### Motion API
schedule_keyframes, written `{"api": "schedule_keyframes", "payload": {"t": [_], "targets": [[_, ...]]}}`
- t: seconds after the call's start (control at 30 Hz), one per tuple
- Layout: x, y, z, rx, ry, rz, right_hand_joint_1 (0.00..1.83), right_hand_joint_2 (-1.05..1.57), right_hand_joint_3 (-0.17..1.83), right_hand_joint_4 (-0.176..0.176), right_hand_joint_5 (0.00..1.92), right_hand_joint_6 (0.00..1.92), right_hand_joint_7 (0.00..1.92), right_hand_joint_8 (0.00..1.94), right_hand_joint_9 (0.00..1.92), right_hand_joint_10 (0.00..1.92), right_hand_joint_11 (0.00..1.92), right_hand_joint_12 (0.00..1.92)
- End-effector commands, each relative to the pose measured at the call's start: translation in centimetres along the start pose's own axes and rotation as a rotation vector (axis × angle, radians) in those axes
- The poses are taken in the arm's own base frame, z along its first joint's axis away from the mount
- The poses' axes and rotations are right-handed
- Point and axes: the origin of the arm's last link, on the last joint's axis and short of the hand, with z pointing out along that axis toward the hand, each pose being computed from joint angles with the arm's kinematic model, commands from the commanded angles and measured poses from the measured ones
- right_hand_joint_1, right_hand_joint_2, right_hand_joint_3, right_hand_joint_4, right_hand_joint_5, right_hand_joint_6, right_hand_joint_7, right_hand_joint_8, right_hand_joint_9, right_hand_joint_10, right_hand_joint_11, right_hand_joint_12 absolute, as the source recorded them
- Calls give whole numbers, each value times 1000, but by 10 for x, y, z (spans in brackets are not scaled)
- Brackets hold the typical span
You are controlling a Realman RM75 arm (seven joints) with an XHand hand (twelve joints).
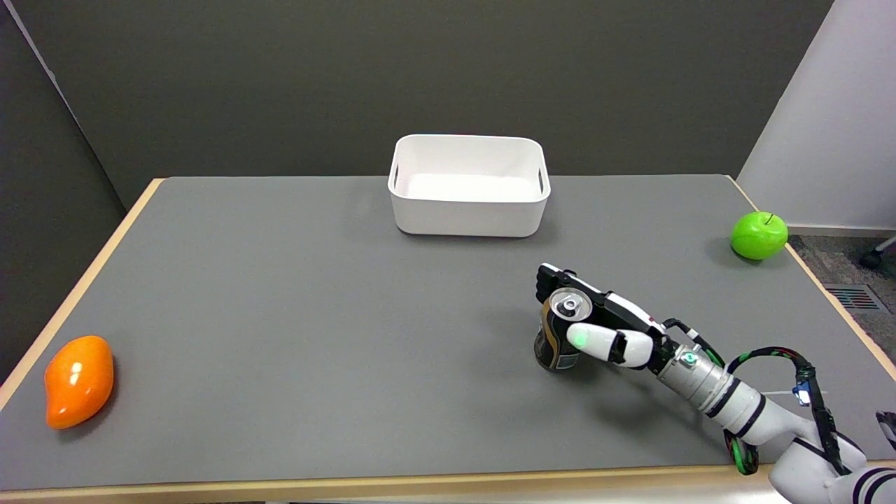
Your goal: Pick up the black can.
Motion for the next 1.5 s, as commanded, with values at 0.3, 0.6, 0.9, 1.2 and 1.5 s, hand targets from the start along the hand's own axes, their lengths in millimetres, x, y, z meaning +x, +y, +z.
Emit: {"api": "schedule_keyframes", "payload": {"t": [0.3,0.6,0.9,1.2,1.5], "targets": [[6,7,12,-66,47,-49,932,655,812,-176,44,294,-1,-1,-1,-1,-1,-1],[12,1,19,-69,88,-55,1022,804,930,-162,200,702,290,460,96,552,-1,742],[18,-6,23,-24,152,-102,1161,1228,233,-153,390,1653,726,1505,529,1208,372,1625],[30,-30,31,51,203,-148,1163,1185,253,-152,477,1659,809,1402,640,1299,514,1756],[52,-97,64,147,299,-335,1169,1168,275,-157,485,1650,820,1394,653,1323,545,1773]]}}
